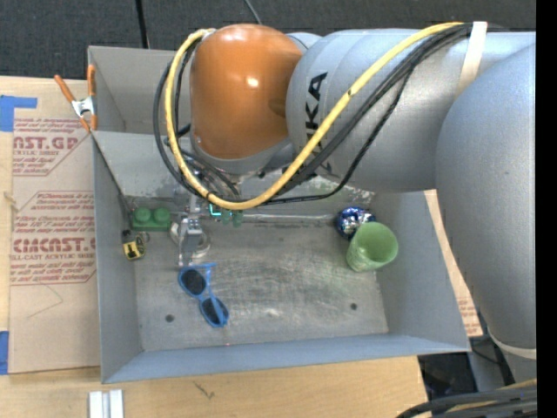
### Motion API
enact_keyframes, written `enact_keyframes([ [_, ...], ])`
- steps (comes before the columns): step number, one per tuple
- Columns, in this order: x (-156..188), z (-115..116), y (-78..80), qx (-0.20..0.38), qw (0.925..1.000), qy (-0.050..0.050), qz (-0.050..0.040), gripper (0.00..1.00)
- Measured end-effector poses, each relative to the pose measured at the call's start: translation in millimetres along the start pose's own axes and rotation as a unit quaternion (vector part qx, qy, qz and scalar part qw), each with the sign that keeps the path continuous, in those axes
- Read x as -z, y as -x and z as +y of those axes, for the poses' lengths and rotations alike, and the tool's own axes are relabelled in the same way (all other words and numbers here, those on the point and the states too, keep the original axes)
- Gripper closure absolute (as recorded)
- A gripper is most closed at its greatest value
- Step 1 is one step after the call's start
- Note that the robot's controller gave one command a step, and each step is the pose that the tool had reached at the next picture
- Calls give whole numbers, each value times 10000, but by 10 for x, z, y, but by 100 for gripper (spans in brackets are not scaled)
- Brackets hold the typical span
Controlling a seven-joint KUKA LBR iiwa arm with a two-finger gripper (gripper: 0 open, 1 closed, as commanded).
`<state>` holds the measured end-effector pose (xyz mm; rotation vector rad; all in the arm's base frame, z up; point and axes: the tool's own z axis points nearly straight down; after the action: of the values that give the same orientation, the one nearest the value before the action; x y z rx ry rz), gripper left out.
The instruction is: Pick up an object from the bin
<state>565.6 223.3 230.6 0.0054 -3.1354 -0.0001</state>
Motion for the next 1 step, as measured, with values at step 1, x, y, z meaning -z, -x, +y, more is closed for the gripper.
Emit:
enact_keyframes([
  [1,-1195,-471,57,-1710,9853,-6,-7,0],
])
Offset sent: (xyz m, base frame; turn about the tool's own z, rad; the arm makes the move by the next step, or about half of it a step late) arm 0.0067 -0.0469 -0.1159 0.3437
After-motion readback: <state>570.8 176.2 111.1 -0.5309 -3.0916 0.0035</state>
